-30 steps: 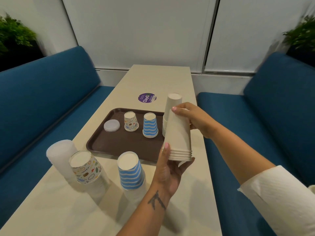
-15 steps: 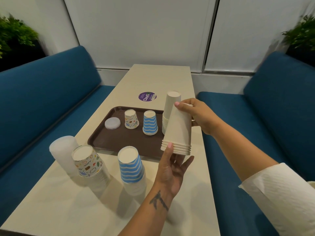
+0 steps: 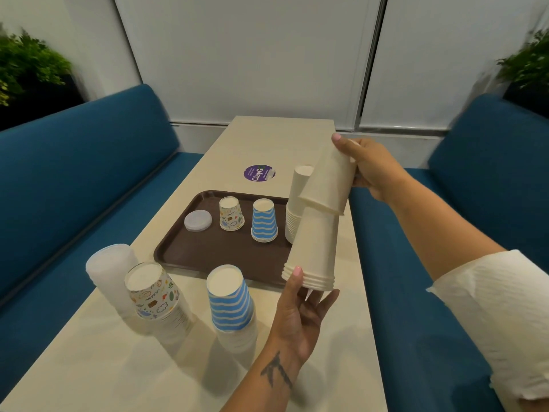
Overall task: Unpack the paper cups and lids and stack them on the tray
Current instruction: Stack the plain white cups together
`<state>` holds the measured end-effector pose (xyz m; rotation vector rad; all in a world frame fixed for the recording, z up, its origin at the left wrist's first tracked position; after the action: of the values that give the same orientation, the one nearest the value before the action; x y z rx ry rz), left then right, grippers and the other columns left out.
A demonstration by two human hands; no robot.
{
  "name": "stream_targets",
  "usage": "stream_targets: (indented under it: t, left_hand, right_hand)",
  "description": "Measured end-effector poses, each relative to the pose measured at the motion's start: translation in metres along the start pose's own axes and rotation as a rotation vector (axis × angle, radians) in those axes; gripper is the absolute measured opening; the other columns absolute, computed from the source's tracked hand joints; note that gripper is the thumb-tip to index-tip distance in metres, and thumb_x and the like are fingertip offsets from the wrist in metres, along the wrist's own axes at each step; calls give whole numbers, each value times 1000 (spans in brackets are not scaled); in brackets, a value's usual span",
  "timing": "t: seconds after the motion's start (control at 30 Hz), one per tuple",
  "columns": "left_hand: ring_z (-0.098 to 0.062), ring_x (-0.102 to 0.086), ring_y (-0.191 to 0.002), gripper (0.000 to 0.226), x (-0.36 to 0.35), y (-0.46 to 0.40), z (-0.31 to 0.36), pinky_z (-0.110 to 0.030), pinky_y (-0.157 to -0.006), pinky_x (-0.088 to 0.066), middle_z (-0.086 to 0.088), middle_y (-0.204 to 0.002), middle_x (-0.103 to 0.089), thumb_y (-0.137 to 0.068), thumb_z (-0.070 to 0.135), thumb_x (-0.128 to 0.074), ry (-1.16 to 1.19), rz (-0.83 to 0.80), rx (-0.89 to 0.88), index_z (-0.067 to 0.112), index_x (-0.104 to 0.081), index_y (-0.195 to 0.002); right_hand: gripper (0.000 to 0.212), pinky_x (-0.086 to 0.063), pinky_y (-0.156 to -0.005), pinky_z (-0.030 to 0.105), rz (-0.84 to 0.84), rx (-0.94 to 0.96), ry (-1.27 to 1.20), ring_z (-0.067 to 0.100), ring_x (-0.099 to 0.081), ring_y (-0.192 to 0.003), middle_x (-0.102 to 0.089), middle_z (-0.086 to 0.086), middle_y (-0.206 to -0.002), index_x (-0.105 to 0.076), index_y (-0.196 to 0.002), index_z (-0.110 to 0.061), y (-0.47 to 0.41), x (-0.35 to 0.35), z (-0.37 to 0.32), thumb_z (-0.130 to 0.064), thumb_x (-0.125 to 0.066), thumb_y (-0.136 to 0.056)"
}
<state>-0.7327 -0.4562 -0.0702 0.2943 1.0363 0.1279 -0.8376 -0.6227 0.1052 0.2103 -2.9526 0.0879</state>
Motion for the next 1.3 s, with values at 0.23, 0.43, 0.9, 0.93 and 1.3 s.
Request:
stream_targets:
  t: [0.23, 0.43, 0.9, 0.93, 1.3]
  left_hand:
    - [-23, -71, -85, 97, 5, -11, 3, -40, -73, -59, -10, -105, -71, -26, 41, -98, -17, 28, 7, 13, -66, -113]
    - [-25, -70, -92, 107, 8, -17, 6, -41, -74, -59, -11, -110, -70, -28, 42, -97, -27, 60, 8, 14, -59, -124]
    - [-25, -66, -90, 100, 12, -30, 9, -42, -73, -59, -12, -111, -69, -25, 39, -98, -25, 53, 19, 12, -65, -116]
    - [-25, -68, -88, 100, 11, -31, 10, -42, -72, -59, -11, -110, -70, -25, 39, -98, -20, 49, 15, 12, -65, -116]
    - [-24, -69, -85, 75, -4, -38, 18, -45, -86, -55, -13, -112, -68, -27, 45, -97, -18, 2, -48, 17, -79, -94]
  right_hand:
    - [44, -53, -86, 36, 170, 197, -15, 17, -55, -99, -55, 5, -114, -49, -111, -12, -29, 2, -35, -43, -67, -85]
    - [56, -49, -81, 25, 183, 277, 131, 18, -54, -104, -51, 8, -124, -48, -124, -10, -60, -21, -34, -34, -74, -81]
    - [68, -42, -102, 41, -33, 62, 550, 28, -45, -125, -45, 9, -141, -41, -139, -15, -77, -50, 48, -32, -73, -82]
    - [68, -42, -100, 39, -38, 57, 563, 28, -45, -124, -45, 8, -141, -40, -140, -16, -76, -51, 52, -31, -73, -82]
    - [49, -40, -95, 32, 164, 220, 429, 20, -50, -121, -53, 3, -133, -49, -133, -17, -44, -28, 19, -46, -52, -94]
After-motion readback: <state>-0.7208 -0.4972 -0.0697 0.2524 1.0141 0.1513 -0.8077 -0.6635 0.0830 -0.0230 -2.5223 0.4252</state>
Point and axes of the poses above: each hand's wrist, its own y-axis away from the middle knuckle, its own x-axis out of the back of the hand, z = x × y, the point moved 5 cm from there along -y, towards the middle knuckle
